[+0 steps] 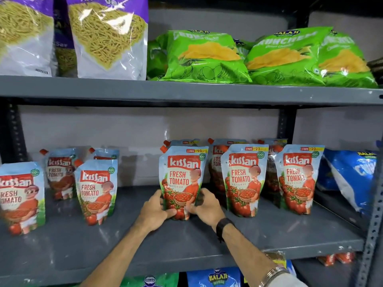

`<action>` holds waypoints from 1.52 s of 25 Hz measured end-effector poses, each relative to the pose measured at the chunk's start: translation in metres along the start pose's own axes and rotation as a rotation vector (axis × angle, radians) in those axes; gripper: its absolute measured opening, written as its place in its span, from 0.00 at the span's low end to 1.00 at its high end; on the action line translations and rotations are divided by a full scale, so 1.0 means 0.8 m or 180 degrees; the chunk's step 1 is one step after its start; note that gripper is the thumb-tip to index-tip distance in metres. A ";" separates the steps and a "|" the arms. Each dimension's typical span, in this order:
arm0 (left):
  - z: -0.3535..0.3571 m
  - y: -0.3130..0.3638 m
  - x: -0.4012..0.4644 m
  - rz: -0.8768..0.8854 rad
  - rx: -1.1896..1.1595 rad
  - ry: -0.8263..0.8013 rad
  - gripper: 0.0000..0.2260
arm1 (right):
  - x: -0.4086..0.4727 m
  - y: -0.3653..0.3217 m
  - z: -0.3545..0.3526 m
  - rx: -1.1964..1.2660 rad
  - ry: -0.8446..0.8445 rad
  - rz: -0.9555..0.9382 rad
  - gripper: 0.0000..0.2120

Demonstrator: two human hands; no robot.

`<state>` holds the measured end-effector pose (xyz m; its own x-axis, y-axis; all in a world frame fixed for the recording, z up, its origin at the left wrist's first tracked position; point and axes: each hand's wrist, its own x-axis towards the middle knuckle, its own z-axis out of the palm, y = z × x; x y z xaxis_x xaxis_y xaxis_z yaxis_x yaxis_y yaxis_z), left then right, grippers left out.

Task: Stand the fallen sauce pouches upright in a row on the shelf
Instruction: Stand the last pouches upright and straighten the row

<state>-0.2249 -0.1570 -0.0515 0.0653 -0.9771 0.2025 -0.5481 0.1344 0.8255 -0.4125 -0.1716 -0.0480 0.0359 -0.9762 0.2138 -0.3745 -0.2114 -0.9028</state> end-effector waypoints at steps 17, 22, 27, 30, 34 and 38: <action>0.015 0.015 -0.010 -0.0009 0.0142 0.0068 0.29 | 0.000 0.006 -0.019 -0.0045 -0.0084 -0.0078 0.21; -0.013 0.002 -0.036 0.0114 0.0296 -0.0039 0.31 | -0.025 -0.003 -0.009 0.0294 0.0723 0.0019 0.28; -0.115 -0.062 -0.078 0.0400 0.0425 0.0835 0.08 | -0.082 -0.053 0.075 0.0441 0.1733 -0.0907 0.17; -0.183 -0.098 -0.090 0.0254 0.0387 0.1381 0.11 | -0.070 -0.079 0.158 0.0248 0.0757 -0.0983 0.11; -0.243 -0.129 -0.070 -0.0099 0.0299 0.1085 0.29 | -0.042 -0.095 0.244 0.0315 -0.0310 -0.0165 0.26; -0.251 -0.141 -0.046 -0.0224 -0.0175 0.0440 0.43 | -0.016 -0.103 0.275 0.0611 -0.0601 -0.0064 0.24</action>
<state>0.0023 -0.1033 -0.0461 0.2182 -0.9529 0.2106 -0.4921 0.0790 0.8670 -0.1786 -0.1525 -0.0585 0.2204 -0.9595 0.1753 -0.1900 -0.2185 -0.9572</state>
